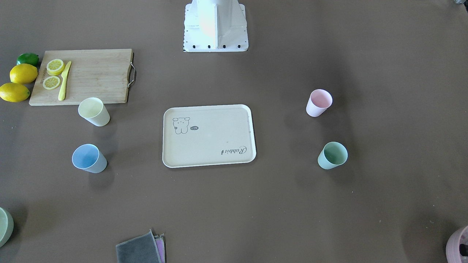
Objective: Place all cups on tray
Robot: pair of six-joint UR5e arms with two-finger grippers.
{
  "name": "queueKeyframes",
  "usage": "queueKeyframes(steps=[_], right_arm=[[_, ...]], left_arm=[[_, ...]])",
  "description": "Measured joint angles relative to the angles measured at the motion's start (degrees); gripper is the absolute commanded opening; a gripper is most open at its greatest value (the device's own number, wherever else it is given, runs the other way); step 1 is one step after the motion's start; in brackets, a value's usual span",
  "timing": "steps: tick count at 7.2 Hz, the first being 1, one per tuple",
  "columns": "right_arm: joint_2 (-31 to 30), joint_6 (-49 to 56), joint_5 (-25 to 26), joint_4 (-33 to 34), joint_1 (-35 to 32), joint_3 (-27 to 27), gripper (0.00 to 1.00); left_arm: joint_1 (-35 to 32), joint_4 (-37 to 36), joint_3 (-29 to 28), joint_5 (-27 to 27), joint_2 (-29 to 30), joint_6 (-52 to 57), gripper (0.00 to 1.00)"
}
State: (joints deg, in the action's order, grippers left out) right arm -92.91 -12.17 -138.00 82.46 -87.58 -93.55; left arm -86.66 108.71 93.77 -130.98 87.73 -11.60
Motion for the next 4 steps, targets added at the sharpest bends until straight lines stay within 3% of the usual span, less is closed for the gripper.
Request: queueKeyframes(steps=[2, 4], right_arm=[[0.6, -0.2, 1.5, -0.1, 0.9, -1.0, 1.00], [0.5, -4.4, -0.8, -1.3, 2.2, -2.3, 1.00]], left_arm=[[0.2, 0.6, 1.1, -1.5, 0.5, 0.0, 0.98], [3.3, 4.1, -0.4, -4.1, 4.3, 0.0, 0.98]])
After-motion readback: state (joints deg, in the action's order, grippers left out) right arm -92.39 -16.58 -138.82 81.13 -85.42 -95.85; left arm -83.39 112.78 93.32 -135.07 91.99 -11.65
